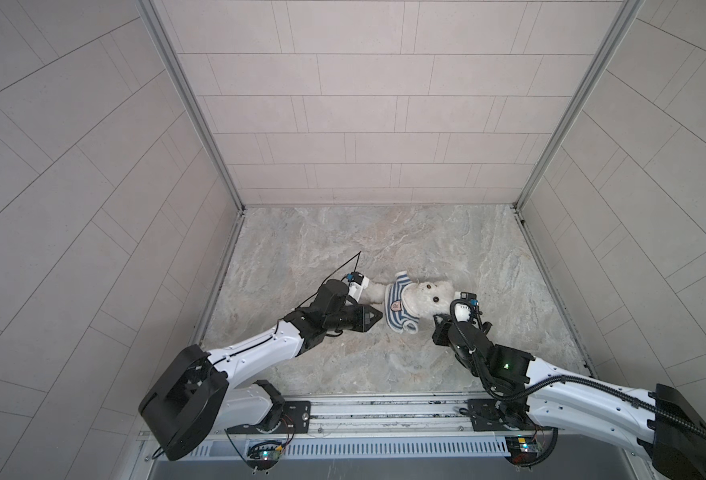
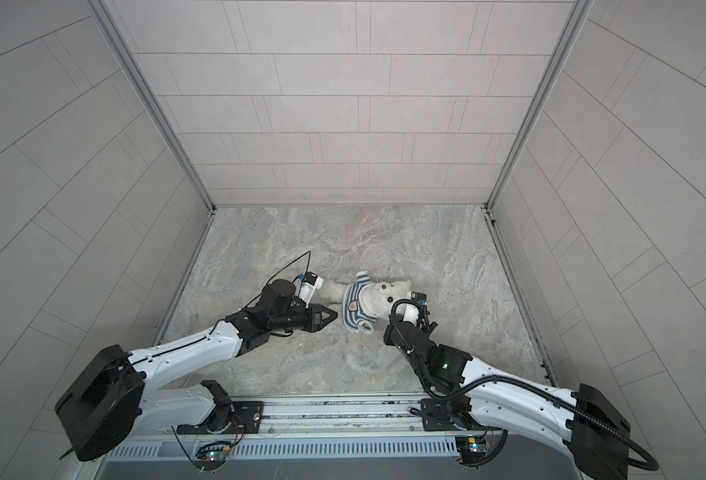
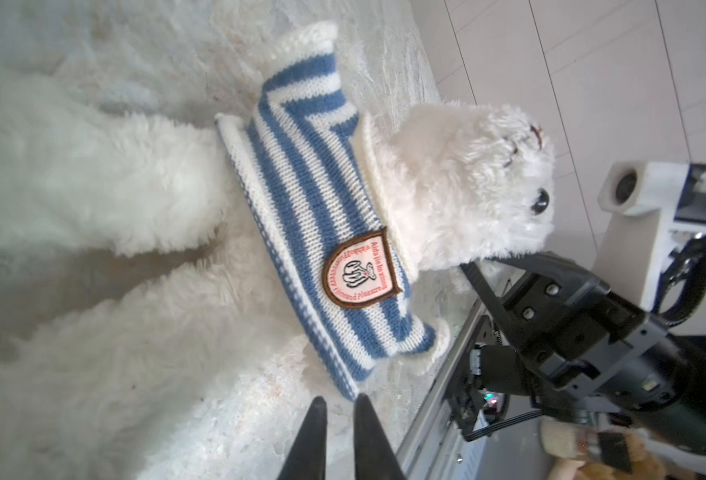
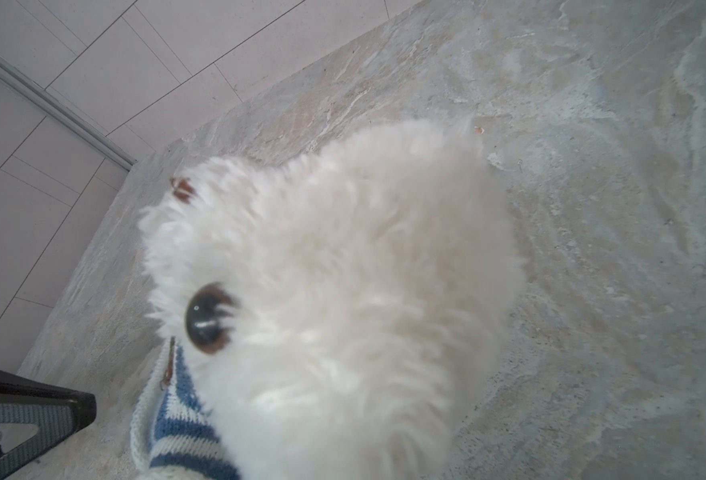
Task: Dress the teddy bear
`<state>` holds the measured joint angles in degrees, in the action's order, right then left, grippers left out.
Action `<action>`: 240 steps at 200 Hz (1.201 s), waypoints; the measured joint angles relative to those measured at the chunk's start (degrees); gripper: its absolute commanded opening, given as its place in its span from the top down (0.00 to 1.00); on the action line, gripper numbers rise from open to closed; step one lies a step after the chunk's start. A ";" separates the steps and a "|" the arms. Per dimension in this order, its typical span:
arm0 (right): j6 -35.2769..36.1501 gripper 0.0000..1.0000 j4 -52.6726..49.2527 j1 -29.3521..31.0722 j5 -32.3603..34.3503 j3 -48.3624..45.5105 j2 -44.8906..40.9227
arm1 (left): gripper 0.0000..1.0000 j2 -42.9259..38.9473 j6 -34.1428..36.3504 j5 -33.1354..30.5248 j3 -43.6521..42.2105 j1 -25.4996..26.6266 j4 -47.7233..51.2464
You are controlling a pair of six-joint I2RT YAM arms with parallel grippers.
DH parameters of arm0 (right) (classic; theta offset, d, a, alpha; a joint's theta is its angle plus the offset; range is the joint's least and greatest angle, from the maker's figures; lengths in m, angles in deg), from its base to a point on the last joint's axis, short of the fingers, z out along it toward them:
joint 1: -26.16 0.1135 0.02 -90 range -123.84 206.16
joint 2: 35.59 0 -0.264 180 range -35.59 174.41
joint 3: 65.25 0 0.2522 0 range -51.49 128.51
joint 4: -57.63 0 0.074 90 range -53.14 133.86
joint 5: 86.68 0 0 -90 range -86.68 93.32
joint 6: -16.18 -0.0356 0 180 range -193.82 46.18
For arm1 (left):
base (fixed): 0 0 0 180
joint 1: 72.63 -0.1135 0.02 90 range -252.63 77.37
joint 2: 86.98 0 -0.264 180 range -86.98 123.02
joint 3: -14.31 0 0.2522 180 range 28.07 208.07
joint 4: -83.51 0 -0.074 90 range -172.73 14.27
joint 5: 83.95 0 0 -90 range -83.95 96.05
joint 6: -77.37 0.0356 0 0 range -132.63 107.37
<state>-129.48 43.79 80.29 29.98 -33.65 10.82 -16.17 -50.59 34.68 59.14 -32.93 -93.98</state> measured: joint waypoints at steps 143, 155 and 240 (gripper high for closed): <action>-4.28 1.00 -0.39 2.75 4.94 2.25 2.25 | 0.70 5.14 -4.92 -4.42 -0.55 10.73 -3.54; -5.31 1.00 -0.98 3.37 5.44 2.91 2.36 | 0.70 6.25 -5.01 -4.59 -0.44 10.73 -3.56; -11.19 1.00 -2.12 5.79 7.54 7.17 4.72 | 0.65 15.28 -10.71 -6.60 0.83 8.96 -14.27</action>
<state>-140.67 41.67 86.08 37.52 -26.48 15.55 -0.89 -61.30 28.08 59.97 -23.97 -108.25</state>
